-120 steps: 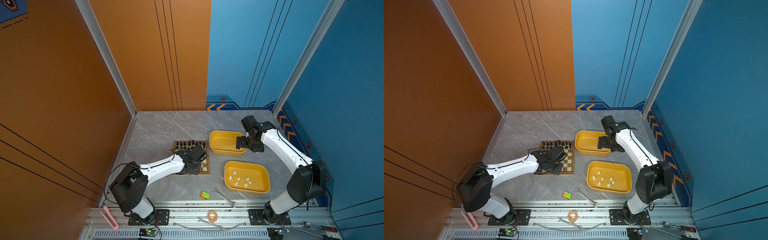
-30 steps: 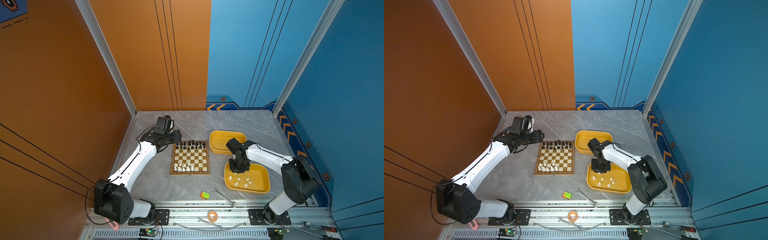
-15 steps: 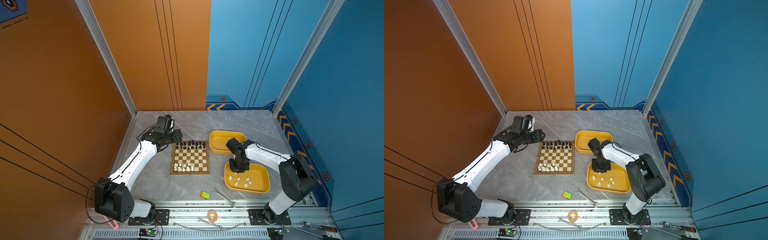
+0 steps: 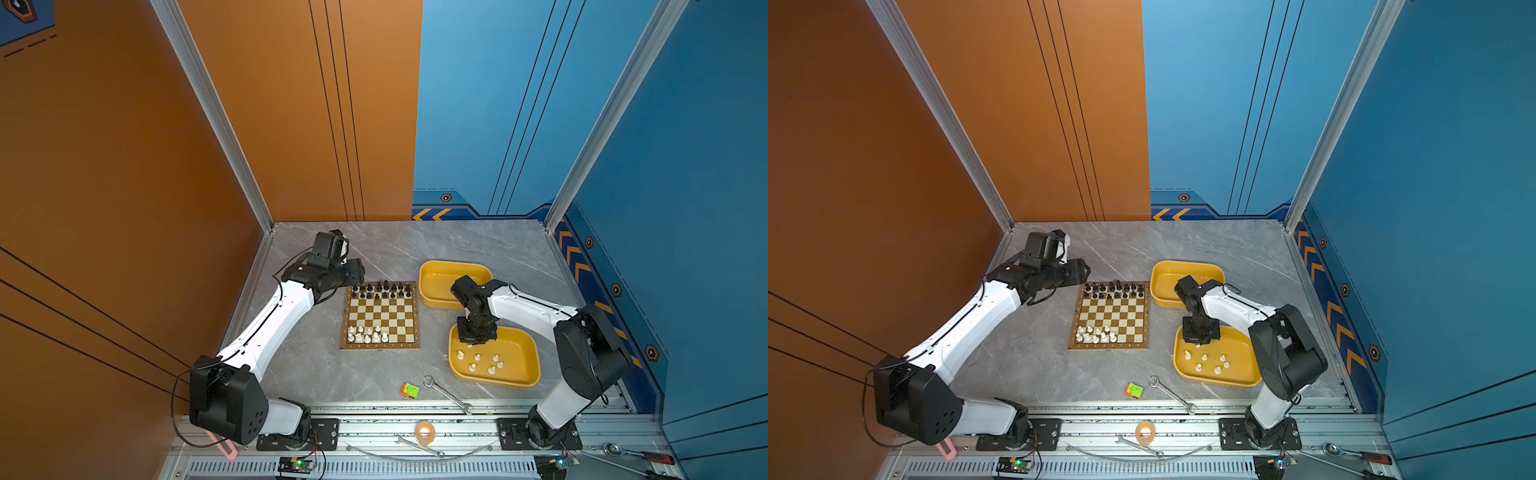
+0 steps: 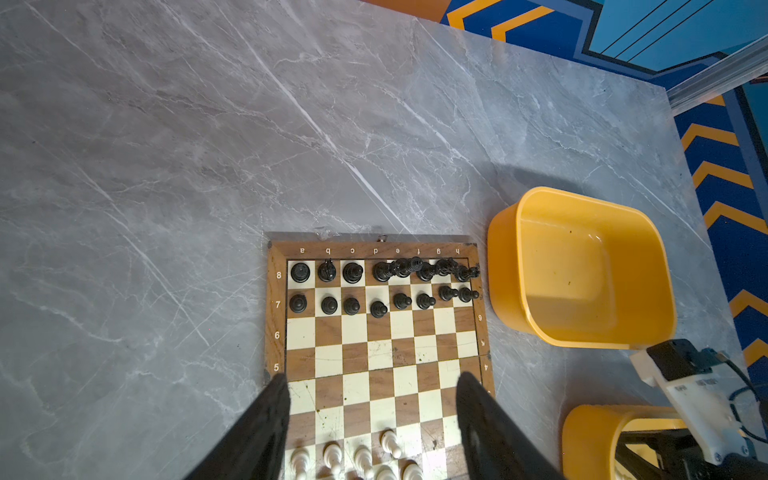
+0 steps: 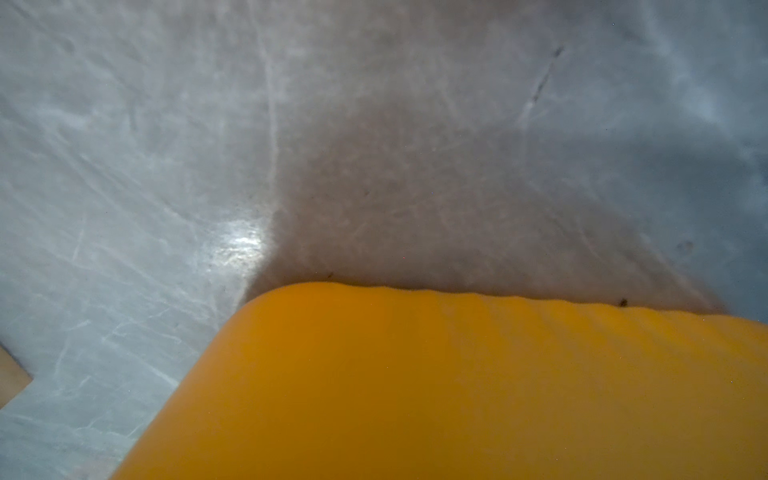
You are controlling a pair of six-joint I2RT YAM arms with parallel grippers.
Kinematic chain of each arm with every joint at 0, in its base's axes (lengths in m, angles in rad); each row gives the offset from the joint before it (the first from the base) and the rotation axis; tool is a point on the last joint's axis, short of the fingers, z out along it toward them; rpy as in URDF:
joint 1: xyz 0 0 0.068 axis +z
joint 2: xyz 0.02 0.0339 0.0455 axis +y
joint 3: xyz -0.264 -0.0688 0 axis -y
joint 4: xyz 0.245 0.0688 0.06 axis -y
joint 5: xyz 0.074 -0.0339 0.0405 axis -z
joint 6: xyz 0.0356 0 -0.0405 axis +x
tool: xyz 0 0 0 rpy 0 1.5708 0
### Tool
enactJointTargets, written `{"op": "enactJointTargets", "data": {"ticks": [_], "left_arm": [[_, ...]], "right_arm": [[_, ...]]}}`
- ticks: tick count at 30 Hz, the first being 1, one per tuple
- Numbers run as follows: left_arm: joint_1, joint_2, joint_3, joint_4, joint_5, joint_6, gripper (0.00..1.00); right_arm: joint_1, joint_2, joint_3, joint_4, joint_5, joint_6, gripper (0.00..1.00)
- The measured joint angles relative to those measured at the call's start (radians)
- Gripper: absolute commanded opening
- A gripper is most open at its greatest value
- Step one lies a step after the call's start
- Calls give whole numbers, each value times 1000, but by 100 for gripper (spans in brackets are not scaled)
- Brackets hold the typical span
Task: Set up the chess pieces on the board
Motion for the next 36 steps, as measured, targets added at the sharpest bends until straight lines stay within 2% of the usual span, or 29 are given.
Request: {"op": "enactJointTargets", "data": {"ticks": [7,14,22,30,36], "left_arm": [[17,0,-1,0,0,2,65],[93,-52,-87,-2,-4,-10,65],[171,-163,-239,-35,-3,-63,65],[182,-267,-336,-50,5,-89,65],[190,-279,-357,-53,23,-95,65]], "right_arm": [[1,-56,101,-82,10,-22,7],[57,-38,371,-192,31,-44,7],[161,197,615,-221,18,-63,7],[290,396,792,-243,-5,-75,7],[343,498,872,-245,-23,-81,7]]}}
